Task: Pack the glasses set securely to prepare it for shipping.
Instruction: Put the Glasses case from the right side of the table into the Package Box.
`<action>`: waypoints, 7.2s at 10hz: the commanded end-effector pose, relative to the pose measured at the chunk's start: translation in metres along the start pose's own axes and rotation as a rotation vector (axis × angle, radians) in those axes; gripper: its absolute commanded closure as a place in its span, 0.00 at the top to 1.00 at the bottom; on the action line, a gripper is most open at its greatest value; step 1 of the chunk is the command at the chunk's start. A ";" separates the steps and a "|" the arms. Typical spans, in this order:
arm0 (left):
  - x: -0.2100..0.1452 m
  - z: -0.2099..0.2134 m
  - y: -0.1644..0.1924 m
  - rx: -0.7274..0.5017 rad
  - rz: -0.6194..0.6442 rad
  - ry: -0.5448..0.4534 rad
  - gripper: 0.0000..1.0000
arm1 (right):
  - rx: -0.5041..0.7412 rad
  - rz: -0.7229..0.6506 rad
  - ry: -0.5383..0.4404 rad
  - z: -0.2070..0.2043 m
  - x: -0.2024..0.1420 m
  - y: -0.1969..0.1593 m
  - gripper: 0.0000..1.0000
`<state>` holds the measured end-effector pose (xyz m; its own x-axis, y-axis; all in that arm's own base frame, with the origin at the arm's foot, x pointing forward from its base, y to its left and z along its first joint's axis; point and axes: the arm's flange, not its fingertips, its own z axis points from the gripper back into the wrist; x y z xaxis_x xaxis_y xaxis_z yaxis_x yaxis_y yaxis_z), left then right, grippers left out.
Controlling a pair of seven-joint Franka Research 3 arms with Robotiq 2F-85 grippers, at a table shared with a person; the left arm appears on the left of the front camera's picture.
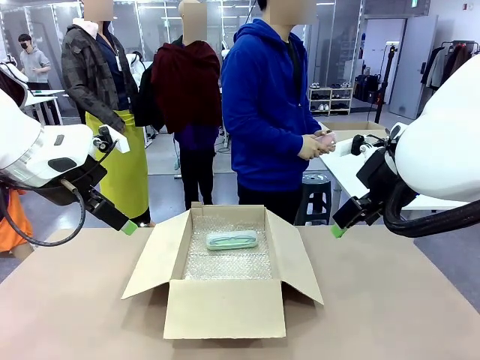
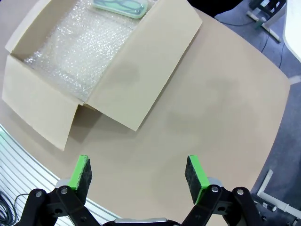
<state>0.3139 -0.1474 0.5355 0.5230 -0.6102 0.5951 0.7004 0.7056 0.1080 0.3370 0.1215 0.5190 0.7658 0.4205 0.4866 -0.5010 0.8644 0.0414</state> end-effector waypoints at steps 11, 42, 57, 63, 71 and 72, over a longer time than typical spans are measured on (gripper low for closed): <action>-0.001 0.000 0.001 -0.011 -0.003 -0.007 1.00 | -0.009 -0.003 -0.003 -0.001 0.000 0.001 1.00; -0.001 0.000 0.001 -0.011 -0.003 -0.007 1.00 | -0.009 -0.003 -0.003 -0.001 0.000 0.001 1.00; -0.001 0.000 0.001 -0.011 -0.003 -0.007 1.00 | -0.098 -0.112 0.080 0.004 0.022 -0.073 1.00; -0.001 0.000 0.001 -0.011 -0.003 -0.007 1.00 | -0.115 -0.190 0.146 -0.031 0.047 -0.122 1.00; -0.001 0.000 0.001 -0.011 -0.003 -0.007 1.00 | -0.027 0.317 0.246 -0.101 0.071 -0.194 1.00; -0.001 0.000 0.001 -0.011 -0.003 -0.007 1.00 | -0.017 0.434 0.263 -0.106 0.073 -0.195 1.00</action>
<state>0.3140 -0.1475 0.5354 0.5231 -0.6103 0.5950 0.7004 0.7055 0.1079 0.5284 0.0186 0.4526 0.6662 0.7095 0.2298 -0.7087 0.6983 -0.1011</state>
